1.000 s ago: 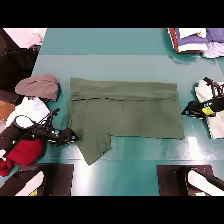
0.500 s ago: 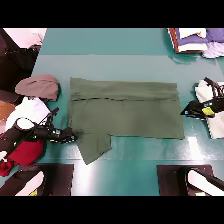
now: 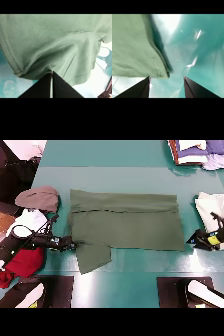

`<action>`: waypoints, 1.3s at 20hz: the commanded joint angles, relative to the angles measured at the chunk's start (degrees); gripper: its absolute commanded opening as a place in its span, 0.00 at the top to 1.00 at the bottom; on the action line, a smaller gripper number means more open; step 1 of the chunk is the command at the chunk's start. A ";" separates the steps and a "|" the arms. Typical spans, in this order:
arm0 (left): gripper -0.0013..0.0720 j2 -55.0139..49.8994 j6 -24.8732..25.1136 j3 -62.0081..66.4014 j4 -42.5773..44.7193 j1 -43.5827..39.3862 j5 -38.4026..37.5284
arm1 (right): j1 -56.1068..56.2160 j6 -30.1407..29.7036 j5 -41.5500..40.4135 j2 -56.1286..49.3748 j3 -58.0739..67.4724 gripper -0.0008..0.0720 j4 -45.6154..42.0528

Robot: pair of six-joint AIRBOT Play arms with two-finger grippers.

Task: Fold the shirts.

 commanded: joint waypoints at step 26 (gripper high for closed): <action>0.95 22.91 -10.16 10.97 7.58 0.04 -10.60 | 5.31 2.89 7.91 22.64 1.60 0.97 -1.73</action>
